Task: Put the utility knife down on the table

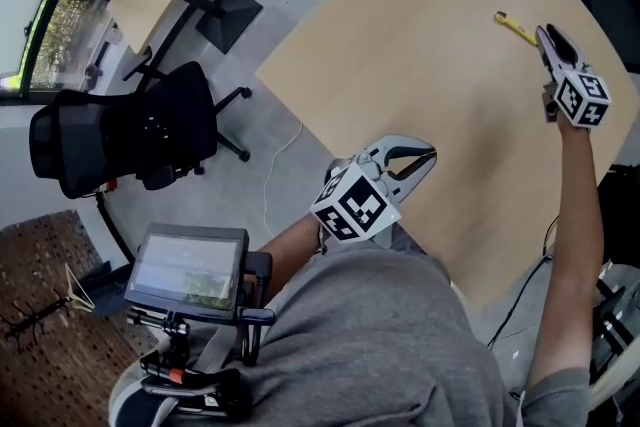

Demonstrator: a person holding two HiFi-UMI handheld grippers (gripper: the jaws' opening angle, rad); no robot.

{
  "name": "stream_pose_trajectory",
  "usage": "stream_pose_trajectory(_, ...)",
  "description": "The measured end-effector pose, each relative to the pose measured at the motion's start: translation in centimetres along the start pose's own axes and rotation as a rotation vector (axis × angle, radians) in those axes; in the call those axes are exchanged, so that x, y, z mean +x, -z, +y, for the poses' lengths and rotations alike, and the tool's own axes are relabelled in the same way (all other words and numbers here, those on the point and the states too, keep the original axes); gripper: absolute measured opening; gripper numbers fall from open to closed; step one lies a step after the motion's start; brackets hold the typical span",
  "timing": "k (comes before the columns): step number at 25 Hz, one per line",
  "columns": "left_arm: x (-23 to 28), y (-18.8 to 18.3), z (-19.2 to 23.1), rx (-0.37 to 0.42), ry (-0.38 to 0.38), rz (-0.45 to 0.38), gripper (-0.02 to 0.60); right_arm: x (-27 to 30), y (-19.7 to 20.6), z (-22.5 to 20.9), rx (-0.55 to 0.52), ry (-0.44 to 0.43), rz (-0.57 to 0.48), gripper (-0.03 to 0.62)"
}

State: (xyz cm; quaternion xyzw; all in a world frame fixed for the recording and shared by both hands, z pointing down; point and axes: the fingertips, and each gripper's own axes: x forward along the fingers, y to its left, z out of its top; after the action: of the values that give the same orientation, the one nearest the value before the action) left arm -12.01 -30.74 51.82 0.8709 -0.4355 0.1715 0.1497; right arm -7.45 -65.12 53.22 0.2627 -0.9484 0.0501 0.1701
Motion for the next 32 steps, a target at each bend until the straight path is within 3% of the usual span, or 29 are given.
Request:
stream_pose_trajectory(7, -2.5, -1.9, -1.5, 0.053, 0.031, -0.044, 0.006, -8.3, -7.0, 7.3, 0.035, -0.009, -0.182, 0.118)
stream_pose_trajectory(11, -3.0, -2.7, -1.5, 0.083, 0.045, -0.07, 0.006, -13.2, -9.0, 11.0, 0.051, -0.006, -0.252, 0.118)
stream_pose_trajectory(22, -5.7, -3.9, -3.5, 0.174, 0.093, -0.127, 0.006, -26.7, -7.6, 19.7, 0.093, 0.084, -0.308, 0.118)
stream_pose_trajectory(32, -7.4, -3.8, -3.9, 0.193, 0.119, -0.16, 0.006, -37.1, -6.2, 24.8, 0.114, 0.244, -0.373, 0.118)
